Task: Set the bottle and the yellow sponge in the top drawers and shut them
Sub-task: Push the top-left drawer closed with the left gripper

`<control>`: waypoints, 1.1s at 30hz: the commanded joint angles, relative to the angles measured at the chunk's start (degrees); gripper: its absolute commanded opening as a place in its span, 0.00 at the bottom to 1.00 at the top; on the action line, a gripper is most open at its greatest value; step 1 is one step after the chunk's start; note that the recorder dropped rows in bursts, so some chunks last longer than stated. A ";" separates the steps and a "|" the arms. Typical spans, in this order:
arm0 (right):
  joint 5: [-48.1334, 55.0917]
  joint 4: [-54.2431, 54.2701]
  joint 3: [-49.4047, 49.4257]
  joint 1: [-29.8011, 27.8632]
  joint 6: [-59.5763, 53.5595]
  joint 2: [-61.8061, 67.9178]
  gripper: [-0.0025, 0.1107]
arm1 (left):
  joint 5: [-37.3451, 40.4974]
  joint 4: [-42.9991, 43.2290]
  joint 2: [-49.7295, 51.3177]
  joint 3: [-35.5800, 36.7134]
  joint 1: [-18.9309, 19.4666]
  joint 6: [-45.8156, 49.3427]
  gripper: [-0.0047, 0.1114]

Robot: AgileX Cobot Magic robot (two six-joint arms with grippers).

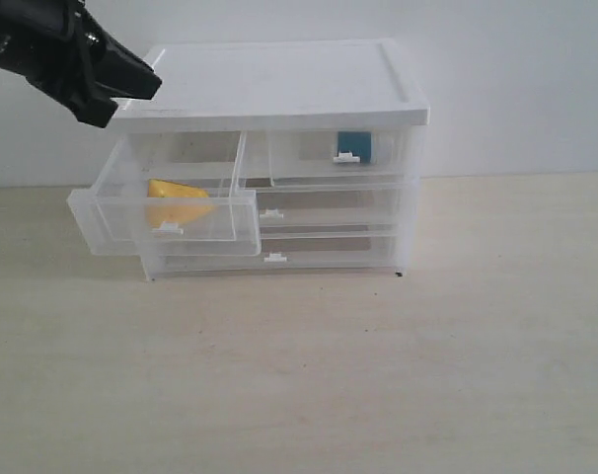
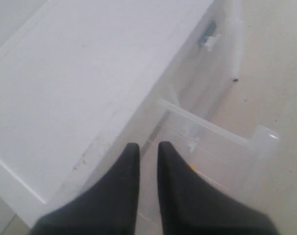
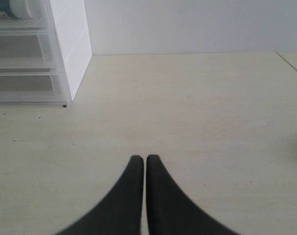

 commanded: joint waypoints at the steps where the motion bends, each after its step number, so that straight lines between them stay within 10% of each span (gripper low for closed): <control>1: -0.46 -0.14 0.27 -0.01 0.00 -0.28 0.02 | 11.84 3.34 -2.34 -0.23 0.34 -1.78 0.08; 7: -0.46 -0.14 0.27 -0.01 0.00 -0.28 0.02 | 27.23 3.35 -2.44 -0.23 0.34 -3.14 0.08; 26: -0.46 -0.14 0.27 -0.01 0.00 -0.28 0.02 | 27.23 8.22 3.49 4.05 0.13 -9.53 0.08; 33: -0.46 -0.14 0.27 -0.01 0.00 -0.28 0.02 | 13.89 7.83 4.81 4.05 0.13 -10.31 0.08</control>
